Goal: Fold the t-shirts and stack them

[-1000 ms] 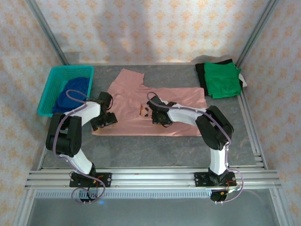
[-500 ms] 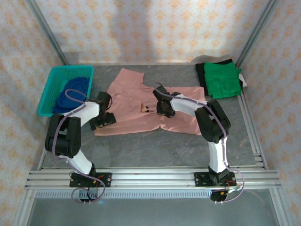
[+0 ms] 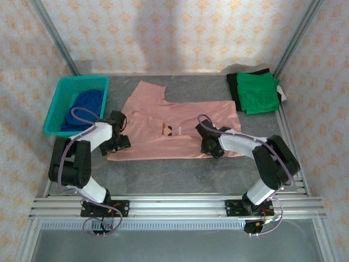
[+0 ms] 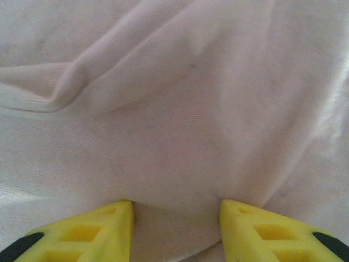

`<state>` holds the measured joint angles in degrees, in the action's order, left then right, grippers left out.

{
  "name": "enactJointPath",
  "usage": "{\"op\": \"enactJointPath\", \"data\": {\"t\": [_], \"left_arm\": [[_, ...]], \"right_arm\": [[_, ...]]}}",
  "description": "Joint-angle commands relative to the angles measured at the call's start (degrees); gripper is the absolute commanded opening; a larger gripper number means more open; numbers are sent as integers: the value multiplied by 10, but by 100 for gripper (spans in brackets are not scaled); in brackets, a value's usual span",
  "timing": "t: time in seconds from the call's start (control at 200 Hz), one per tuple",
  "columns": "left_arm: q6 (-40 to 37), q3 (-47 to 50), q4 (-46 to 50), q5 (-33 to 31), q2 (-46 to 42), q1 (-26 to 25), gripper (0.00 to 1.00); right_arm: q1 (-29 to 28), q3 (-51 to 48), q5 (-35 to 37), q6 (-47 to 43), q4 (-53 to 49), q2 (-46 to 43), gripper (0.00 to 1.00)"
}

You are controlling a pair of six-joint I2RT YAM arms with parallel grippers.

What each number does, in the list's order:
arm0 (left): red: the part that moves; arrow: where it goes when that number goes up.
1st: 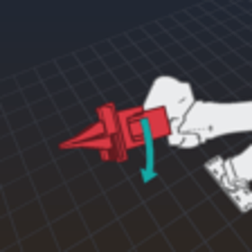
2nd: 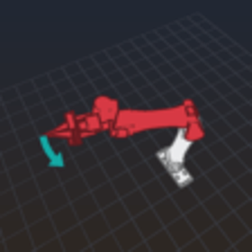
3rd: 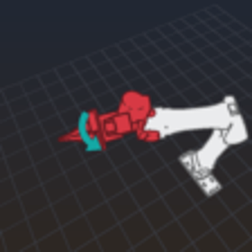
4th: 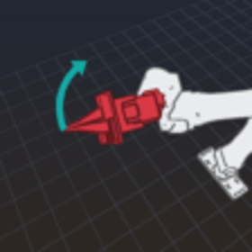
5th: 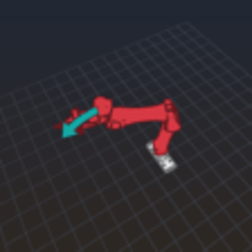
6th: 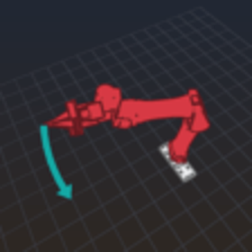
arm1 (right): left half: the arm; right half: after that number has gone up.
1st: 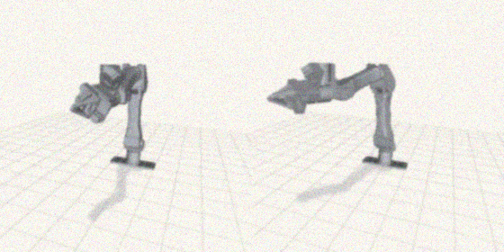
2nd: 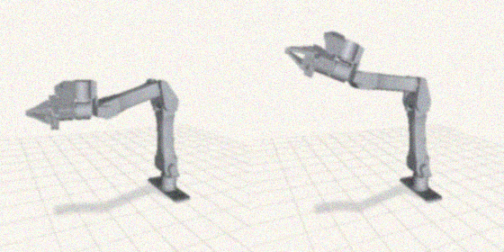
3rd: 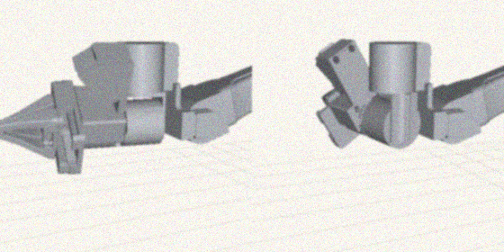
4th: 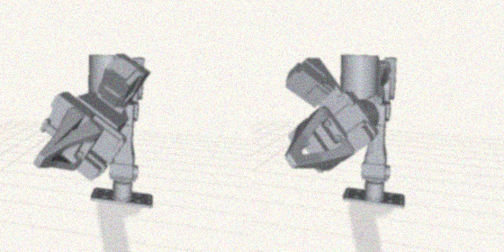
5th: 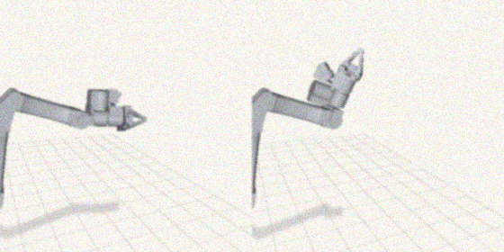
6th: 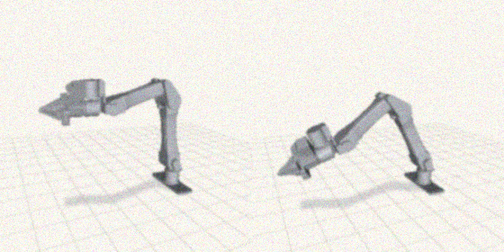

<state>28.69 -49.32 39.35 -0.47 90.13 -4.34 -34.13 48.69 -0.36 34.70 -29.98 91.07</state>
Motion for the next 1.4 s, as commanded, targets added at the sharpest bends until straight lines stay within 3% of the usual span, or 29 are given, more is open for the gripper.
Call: {"op": "enactJointPath", "data": {"t": [0.0,0.265,0.395,0.49,0.601,0.781,1.021,1.151,1.211,1.396], "left_arm": [[16,47,28,-18,-30,5,86],[80,110,41,6,-147,-6,86],[89,51,101,-27,-217,-34,86],[72,-33,101,-20,-208,-42,87],[39,-171,102,-23,-117,-50,88],[-34,-455,130,-34,129,-50,85],[-85,-845,181,-12,449,-32,63],[-112,-1080,236,-4,612,-23,71],[-107,-1102,226,2,639,-17,75],[-83,-1005,114,39,636,1,74]], "right_arm": [[-1,-41,29,39,-30,-26,46],[-1,-133,-30,82,-53,-162,48],[6,-41,37,31,-123,-191,56],[49,47,83,-23,-146,-165,63],[119,127,97,-79,-126,-107,70],[207,240,63,-127,-102,17,77],[260,325,67,-161,-91,144,77],[278,343,43,-171,-72,181,74],[284,349,33,-177,-58,193,71],[291,406,19,-191,-65,248,64]]}}
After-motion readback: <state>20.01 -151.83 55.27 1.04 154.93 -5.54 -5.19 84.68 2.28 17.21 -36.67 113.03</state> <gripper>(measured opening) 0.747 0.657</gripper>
